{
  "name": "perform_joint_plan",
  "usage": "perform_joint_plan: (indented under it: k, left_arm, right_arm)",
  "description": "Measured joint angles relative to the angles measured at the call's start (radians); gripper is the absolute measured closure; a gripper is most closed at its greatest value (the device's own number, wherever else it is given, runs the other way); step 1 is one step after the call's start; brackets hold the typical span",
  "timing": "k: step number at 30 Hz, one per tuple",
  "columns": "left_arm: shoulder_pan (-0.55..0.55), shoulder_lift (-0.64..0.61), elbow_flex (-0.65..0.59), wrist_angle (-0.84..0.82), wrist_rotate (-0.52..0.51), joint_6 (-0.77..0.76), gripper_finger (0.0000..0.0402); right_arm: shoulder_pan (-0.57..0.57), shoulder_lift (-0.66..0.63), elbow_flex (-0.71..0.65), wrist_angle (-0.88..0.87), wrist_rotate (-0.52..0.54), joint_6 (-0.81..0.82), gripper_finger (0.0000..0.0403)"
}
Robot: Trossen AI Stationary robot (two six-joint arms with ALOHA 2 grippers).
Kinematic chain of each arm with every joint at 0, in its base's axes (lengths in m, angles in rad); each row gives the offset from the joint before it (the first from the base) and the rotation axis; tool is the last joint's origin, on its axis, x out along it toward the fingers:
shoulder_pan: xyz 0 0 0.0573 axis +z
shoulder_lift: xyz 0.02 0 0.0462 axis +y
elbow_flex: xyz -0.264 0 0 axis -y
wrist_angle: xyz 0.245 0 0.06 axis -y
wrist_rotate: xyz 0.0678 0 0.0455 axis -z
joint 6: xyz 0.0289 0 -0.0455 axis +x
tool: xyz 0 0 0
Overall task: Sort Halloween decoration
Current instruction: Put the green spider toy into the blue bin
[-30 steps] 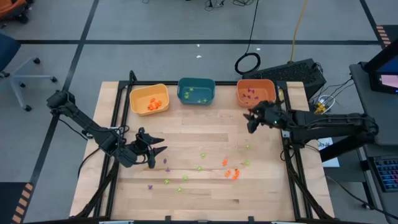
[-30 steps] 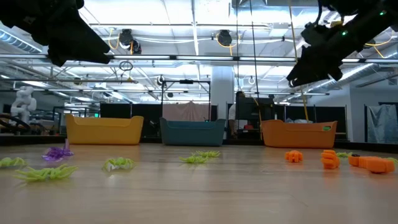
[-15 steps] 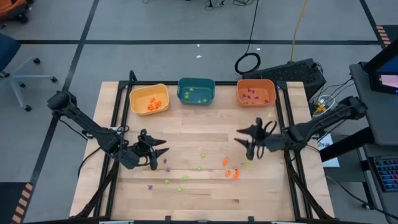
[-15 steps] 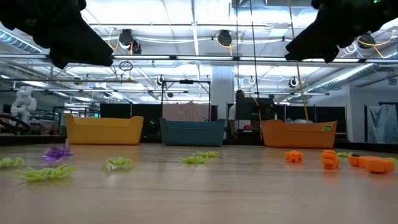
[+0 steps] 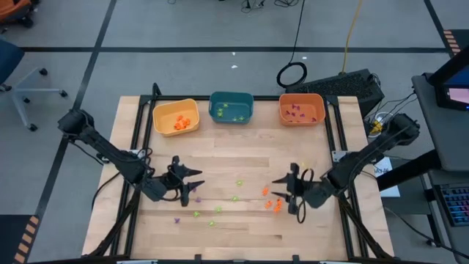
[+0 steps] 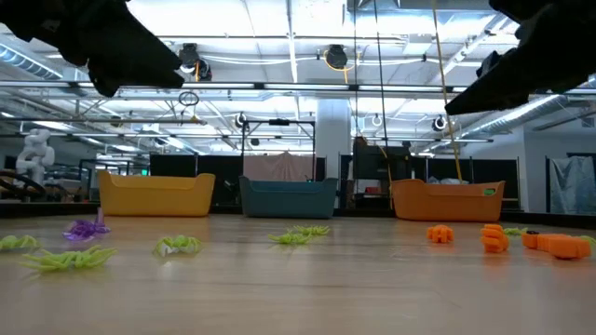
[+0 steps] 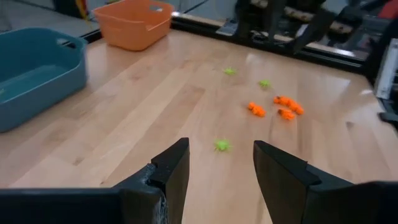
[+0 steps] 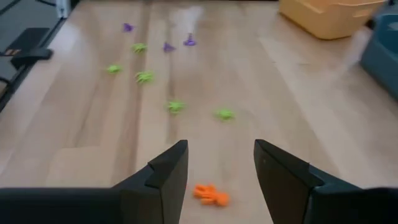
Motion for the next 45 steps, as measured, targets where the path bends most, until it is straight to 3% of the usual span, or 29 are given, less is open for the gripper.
perform_joint_plan:
  k: [10,17,31,36,45]
  left_arm:
    - [0.0,0.082,0.0,0.174,0.086,0.109,0.0226]
    - [0.0,0.127,0.0,0.191,0.089,0.109,0.0226]
    - [0.0,0.139,0.0,0.224,0.134,0.117,0.0226]
    - [0.0,0.14,0.017,0.235,0.165,0.118,0.0226]
    - [0.0,0.194,0.045,0.24,0.17,0.143,0.0226]
  right_arm:
    - [0.071,0.195,0.0,0.147,0.0,0.062,0.0232]
    - [0.117,0.299,0.028,0.192,-0.005,0.09,0.0232]
    - [0.173,0.314,0.226,-0.148,-0.081,0.238,0.0232]
    - [0.158,0.336,0.227,-0.072,-0.043,0.236,0.0232]
    - [0.061,0.509,0.263,0.12,-0.029,0.142,0.0232]
